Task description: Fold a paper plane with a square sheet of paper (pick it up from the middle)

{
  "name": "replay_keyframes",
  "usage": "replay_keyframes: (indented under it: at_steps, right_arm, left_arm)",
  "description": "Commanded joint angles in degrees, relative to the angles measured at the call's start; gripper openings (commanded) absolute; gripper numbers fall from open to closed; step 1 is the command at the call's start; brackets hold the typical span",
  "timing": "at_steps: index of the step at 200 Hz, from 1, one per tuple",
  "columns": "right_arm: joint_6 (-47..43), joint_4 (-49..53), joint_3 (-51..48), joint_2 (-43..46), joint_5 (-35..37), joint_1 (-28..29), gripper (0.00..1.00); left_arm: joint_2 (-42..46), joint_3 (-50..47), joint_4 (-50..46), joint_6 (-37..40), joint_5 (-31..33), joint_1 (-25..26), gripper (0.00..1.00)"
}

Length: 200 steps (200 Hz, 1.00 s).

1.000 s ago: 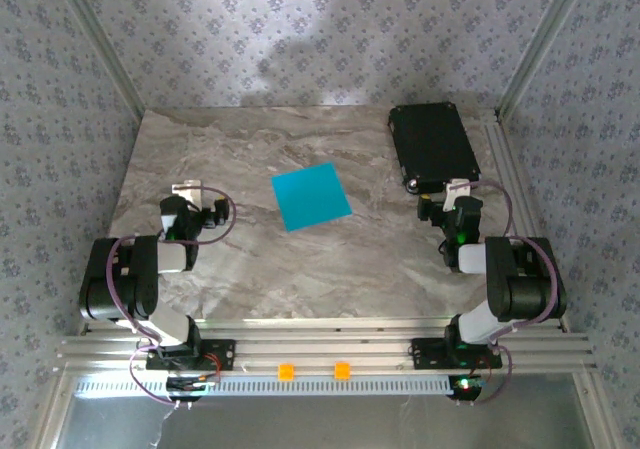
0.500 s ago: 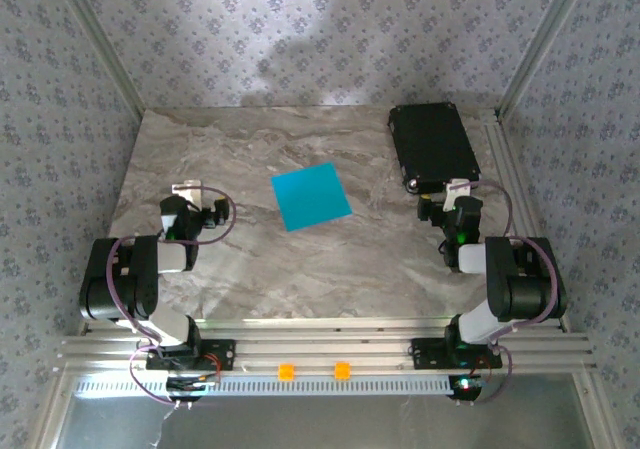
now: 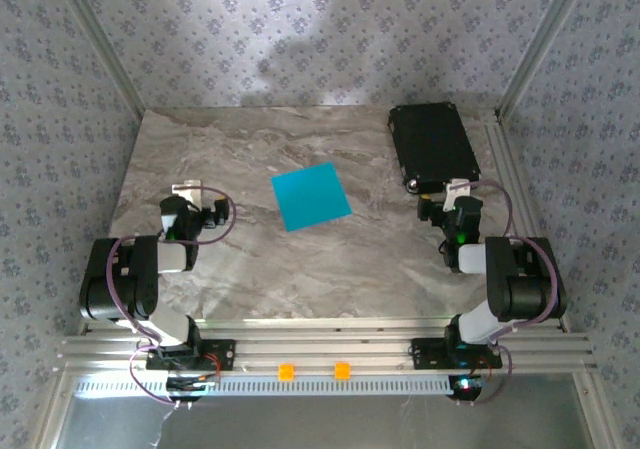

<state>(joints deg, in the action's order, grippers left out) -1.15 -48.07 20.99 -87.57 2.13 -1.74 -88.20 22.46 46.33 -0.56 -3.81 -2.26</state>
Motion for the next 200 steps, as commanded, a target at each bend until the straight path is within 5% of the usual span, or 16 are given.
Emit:
replay_keyframes:
  at_steps: [1,200]
  right_arm:
    - [-0.41,-0.79,0.94,-0.41,-0.13,0.06,0.99]
    - [-0.35,-0.7,1.04,-0.34,-0.18,0.04,0.99]
  left_arm:
    - [0.15,1.07,0.69,-0.36,-1.16,-0.51,1.0]
    - [0.16,1.34,0.24,-1.21,2.86,0.04,1.0]
